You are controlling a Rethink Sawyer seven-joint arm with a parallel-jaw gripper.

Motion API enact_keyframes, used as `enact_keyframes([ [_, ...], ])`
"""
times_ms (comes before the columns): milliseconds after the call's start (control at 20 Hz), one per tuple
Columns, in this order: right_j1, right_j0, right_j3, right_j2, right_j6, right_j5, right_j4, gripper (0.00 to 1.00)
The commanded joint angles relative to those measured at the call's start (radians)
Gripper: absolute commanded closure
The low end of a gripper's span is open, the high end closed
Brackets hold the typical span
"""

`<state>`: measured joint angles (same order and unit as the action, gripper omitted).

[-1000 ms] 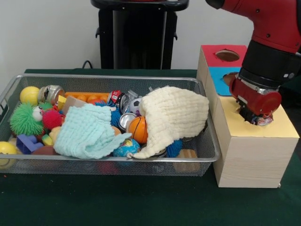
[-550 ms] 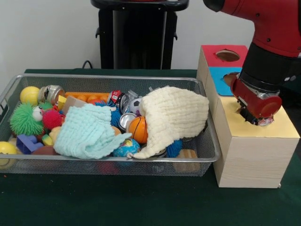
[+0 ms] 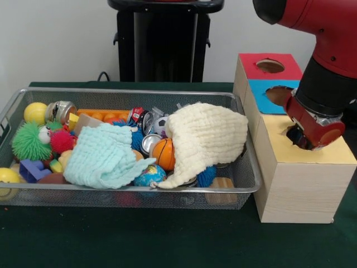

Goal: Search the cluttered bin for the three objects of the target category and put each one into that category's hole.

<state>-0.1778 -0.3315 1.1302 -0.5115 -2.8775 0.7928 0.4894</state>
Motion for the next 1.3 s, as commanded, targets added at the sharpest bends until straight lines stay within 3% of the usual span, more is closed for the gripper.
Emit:
enact_keyframes([
  [50,0.063,0.074,-0.078,0.057,-0.180,-0.005,0.025,0.00],
  [400,0.067,0.070,-0.131,-0.005,-0.199,0.100,-0.001,0.00],
  [450,0.058,0.077,-0.120,0.003,-0.190,0.096,0.004,1.00],
  [700,0.042,0.090,-0.109,0.017,-0.129,0.068,-0.012,1.00],
  [1300,0.048,0.086,-0.126,-0.014,-0.151,0.098,-0.022,1.00],
])
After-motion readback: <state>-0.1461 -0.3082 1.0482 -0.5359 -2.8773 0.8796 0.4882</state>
